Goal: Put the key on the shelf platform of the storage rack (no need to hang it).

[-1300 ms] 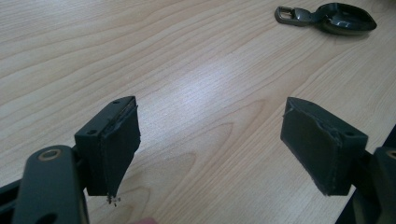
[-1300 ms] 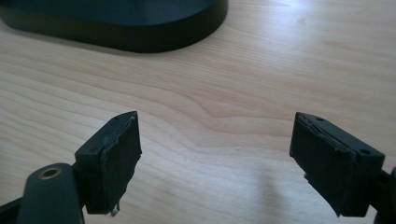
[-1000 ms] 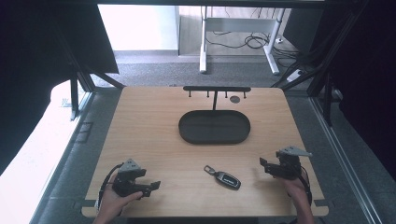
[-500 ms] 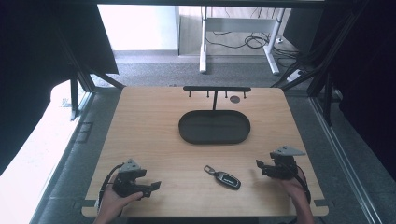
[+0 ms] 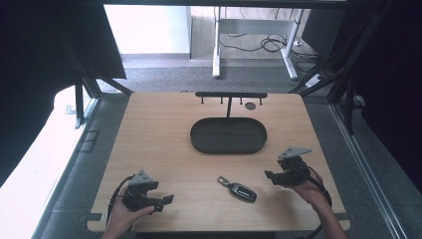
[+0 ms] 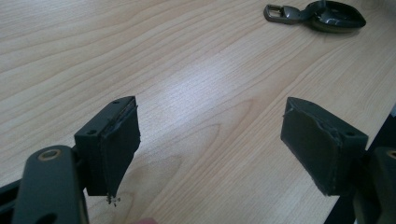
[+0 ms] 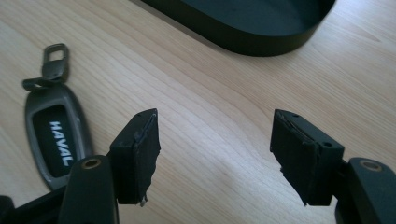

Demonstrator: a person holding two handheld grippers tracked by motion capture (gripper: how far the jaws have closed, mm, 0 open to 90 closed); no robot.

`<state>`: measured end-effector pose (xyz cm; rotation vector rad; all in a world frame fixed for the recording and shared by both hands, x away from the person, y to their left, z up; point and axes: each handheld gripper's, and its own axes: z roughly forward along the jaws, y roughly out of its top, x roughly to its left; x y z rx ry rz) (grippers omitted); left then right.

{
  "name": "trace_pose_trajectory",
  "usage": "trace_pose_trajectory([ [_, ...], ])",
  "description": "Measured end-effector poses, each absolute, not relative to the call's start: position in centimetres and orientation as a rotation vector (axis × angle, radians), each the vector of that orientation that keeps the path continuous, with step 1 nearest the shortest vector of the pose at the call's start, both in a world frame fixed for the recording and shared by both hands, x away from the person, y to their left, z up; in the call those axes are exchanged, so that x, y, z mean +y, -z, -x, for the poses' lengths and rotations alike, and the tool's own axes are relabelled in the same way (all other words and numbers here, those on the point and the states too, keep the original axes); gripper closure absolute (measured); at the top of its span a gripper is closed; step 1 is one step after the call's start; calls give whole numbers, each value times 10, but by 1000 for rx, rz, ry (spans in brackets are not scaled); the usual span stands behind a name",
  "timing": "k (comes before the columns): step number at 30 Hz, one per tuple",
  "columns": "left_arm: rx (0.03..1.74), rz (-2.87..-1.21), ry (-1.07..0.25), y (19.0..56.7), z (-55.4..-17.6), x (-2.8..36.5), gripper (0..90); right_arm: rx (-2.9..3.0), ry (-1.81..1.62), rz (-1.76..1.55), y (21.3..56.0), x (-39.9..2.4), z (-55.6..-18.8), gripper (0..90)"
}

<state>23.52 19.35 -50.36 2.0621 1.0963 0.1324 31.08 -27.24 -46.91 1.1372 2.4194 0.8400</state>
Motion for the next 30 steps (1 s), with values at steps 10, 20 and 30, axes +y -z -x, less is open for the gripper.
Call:
trace_pose_trajectory([
  [10,1092,-2068,-135,503,-234,191,201,2511,-797,-1040,458,-245,-312,311],
  [20,1097,-2065,-138,503,-234,192,201,2607,-719,-932,456,-220,-309,308],
  [30,1099,-2056,-143,501,-234,193,201,2672,-684,-877,462,-205,-308,309],
])
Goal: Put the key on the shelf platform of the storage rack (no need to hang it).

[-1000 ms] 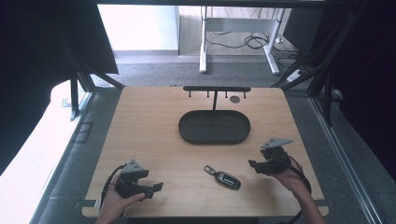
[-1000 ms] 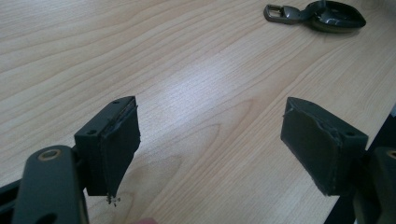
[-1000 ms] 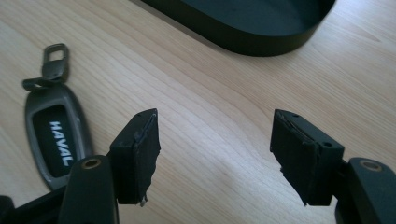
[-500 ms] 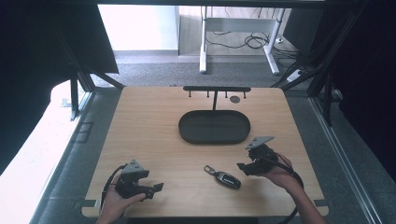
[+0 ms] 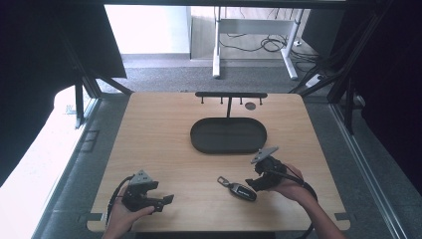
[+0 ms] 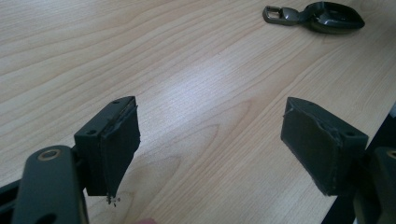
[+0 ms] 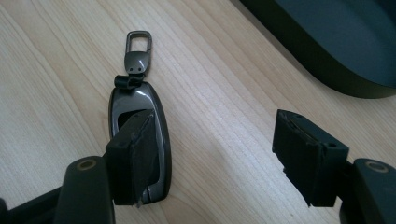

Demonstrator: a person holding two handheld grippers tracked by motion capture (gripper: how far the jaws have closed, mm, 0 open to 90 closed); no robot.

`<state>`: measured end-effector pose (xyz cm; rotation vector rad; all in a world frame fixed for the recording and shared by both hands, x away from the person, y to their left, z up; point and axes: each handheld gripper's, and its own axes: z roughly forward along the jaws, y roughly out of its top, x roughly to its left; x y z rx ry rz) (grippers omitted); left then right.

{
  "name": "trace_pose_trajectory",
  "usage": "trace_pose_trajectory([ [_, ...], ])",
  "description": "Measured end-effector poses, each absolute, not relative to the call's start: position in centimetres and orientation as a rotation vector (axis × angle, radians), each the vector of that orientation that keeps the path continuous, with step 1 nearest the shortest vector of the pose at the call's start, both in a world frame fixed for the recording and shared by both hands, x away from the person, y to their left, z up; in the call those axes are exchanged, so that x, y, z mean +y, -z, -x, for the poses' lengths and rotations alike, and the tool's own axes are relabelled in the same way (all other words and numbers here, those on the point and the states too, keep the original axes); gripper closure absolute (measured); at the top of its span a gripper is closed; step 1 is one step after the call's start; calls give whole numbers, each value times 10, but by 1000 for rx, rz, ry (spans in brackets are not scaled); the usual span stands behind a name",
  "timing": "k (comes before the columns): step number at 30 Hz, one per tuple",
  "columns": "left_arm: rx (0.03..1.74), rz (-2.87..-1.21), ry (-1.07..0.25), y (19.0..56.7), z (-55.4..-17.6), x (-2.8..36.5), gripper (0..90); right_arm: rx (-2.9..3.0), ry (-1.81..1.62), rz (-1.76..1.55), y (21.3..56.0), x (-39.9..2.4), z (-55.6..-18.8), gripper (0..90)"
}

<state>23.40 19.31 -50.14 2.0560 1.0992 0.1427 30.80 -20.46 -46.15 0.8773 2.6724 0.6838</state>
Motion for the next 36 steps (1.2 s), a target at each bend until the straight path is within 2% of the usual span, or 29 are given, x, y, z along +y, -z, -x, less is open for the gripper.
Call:
trace_pose_trajectory([
  [36,1101,-2068,-140,504,-235,192,201,2814,-635,-770,478,-161,-302,331],
])
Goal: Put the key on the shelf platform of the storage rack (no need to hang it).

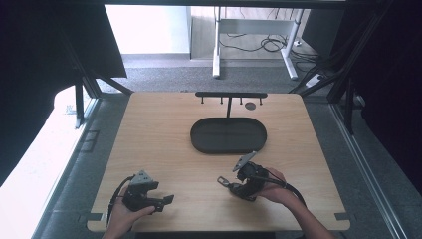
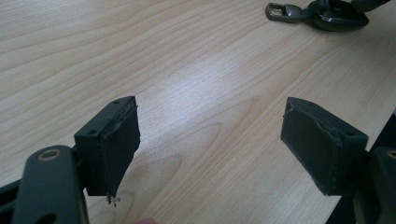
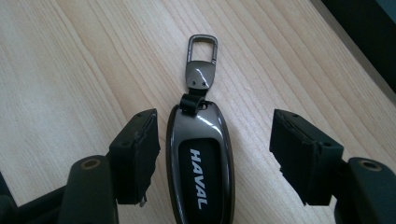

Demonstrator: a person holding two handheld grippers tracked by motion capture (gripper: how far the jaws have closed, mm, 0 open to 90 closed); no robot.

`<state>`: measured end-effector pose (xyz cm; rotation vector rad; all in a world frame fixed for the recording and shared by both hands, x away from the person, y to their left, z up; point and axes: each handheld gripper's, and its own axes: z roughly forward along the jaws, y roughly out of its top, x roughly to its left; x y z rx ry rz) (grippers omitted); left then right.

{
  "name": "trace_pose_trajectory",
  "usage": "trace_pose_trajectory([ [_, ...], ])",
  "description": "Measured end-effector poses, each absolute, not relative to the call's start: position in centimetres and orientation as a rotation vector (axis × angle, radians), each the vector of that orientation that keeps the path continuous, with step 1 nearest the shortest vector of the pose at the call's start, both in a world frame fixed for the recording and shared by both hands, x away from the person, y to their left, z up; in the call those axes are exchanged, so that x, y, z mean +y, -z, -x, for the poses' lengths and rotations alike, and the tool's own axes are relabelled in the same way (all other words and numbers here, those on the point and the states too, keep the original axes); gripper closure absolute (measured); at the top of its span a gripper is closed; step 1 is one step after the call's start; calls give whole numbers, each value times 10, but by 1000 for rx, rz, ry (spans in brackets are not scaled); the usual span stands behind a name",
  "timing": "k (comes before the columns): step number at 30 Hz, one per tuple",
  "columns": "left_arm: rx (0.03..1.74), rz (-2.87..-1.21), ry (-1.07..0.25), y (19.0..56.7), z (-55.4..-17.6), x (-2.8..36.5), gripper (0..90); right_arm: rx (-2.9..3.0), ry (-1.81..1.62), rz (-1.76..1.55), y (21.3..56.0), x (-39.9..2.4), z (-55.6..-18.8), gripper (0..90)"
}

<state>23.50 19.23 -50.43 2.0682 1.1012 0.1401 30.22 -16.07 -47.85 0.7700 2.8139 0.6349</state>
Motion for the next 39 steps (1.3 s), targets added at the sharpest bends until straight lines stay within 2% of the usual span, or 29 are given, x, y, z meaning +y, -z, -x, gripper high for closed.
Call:
trace_pose_trajectory([
  [11,1100,-2069,-137,504,-235,191,201,2814,-666,-755,474,-159,-295,336],
  [24,1098,-2078,-131,505,-235,190,201,2879,-546,-699,489,-148,-293,336],
  [30,1096,-2083,-125,506,-235,190,201,2884,-500,-692,493,-147,-294,363],
  [35,1098,-2078,-132,506,-235,190,202,2892,-463,-709,496,-148,-298,431],
  [39,1097,-2076,-132,506,-235,190,203,2901,-421,-703,501,-147,-299,432],
])
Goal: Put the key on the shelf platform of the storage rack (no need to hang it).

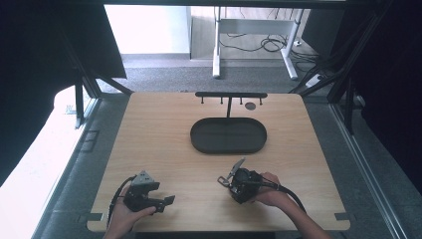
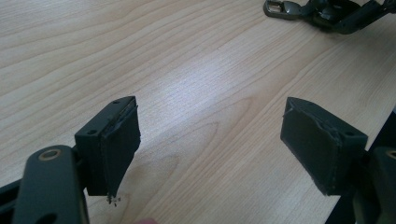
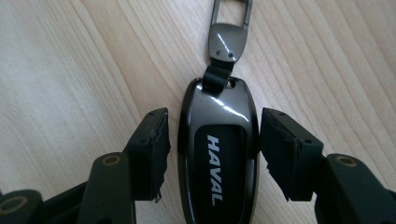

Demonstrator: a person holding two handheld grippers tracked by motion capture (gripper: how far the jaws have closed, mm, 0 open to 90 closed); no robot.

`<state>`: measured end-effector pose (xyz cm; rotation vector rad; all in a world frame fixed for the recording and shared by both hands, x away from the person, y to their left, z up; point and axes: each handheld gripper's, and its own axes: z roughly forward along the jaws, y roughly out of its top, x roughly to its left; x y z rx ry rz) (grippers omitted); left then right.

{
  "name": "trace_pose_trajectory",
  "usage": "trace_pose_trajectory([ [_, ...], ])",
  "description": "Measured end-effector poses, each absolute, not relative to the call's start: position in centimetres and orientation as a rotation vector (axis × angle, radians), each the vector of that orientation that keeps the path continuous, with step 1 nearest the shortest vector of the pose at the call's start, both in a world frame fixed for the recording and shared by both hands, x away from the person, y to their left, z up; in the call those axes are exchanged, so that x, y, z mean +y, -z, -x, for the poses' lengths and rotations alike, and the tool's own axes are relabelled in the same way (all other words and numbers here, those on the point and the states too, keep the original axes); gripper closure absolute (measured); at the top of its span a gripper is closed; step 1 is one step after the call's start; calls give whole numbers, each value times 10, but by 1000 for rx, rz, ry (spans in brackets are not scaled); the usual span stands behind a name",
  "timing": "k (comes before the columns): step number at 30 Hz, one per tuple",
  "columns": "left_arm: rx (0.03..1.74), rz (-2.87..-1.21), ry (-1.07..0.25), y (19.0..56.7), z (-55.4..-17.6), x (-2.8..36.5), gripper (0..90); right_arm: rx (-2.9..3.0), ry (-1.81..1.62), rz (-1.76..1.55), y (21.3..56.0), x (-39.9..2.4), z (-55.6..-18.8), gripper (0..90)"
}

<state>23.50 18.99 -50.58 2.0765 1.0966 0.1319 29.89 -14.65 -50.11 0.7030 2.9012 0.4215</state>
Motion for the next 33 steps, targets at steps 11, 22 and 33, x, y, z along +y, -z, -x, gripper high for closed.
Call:
trace_pose_trajectory([
  [11,1096,-2076,-136,505,-234,190,204,2937,-408,-750,504,-149,-306,486],
  [22,1099,-2078,-135,506,-235,190,204,2966,-504,-815,493,-158,-312,490],
  [33,1096,-2087,-134,506,-235,189,203,2950,-622,-866,480,-169,-314,491],
])
